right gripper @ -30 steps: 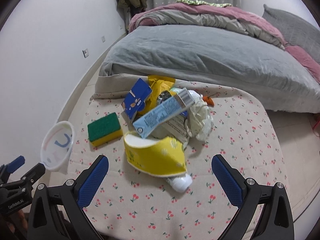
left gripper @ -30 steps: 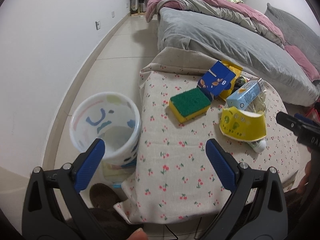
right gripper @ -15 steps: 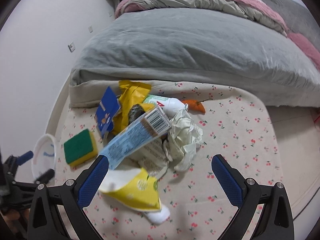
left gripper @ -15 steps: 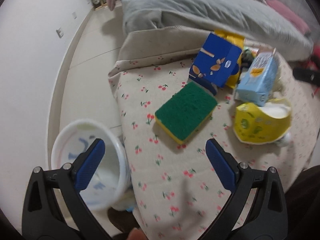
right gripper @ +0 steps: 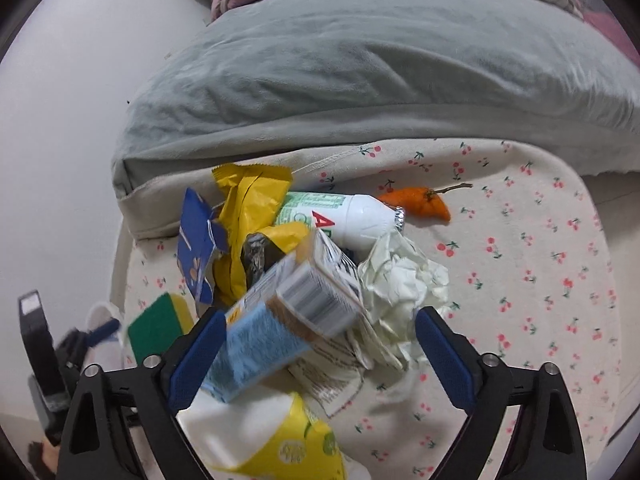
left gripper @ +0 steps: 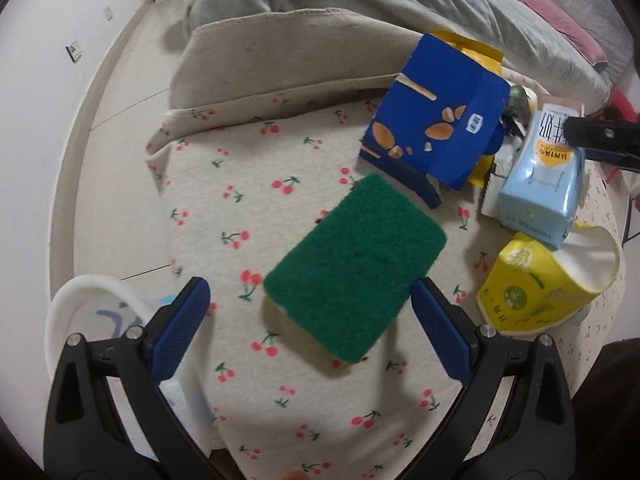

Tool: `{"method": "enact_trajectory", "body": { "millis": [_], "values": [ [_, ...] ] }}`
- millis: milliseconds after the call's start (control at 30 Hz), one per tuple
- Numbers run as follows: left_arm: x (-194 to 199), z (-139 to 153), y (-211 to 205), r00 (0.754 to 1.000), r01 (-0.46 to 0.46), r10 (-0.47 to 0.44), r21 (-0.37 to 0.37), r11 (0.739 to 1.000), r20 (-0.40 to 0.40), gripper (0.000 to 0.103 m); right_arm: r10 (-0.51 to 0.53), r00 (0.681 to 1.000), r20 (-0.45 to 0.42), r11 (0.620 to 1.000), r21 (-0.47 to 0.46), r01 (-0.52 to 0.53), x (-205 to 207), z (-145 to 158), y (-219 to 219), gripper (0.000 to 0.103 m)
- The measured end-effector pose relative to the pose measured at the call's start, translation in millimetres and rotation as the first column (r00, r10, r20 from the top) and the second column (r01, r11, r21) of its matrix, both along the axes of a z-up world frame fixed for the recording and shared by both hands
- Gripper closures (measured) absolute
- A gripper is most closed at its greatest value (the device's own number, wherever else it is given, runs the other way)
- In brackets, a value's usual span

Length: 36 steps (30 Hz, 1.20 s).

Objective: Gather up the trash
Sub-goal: 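Grasp the green sponge with the left tool while the right tool grasps the milk carton, then drop the sponge into the white bin with the left tool while the right tool drops the carton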

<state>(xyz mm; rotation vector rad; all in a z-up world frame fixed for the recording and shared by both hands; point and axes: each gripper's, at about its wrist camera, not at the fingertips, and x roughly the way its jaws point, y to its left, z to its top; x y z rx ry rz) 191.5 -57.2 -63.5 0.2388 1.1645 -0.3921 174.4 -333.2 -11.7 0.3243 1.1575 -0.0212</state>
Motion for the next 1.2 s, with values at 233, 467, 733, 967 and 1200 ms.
{"method": "enact_trajectory", "body": {
  "millis": [233,467,733,967,1200],
  "values": [
    [-11.8,-6.5,-15.6,0.997,0.077,-0.076,0.026,0.997,-0.022,0.02,0.002,1.0,0.012,0.998,0.063,-0.003,1.1,0.9,-7.7,0.045],
    [-14.2,1.8,-7.1,0.999,0.029,-0.029,-0.025,0.999,-0.029,0.043,0.019,0.999,0.036,0.99,0.137,-0.024,-7.3,11.8,-13.1,0.061],
    [-21.8,15.7,8.3,0.999,-0.04,0.04,-0.067,0.997,-0.001,0.046,0.016,0.995,0.098,0.986,0.162,-0.031,-20.7,39.0,-18.1,0.062],
    [-32.9,24.9,27.0,0.996,-0.086,0.088,-0.075,0.993,0.021,0.046,0.017,0.991,0.136,0.982,0.186,-0.042,-25.3,55.6,-11.4,0.063],
    [-35.1,27.3,69.7,0.984,-0.171,0.174,-0.079,0.982,0.026,0.046,0.057,0.987,0.151,0.977,0.195,-0.087,-18.6,61.9,23.0,0.063]
  ]
}}
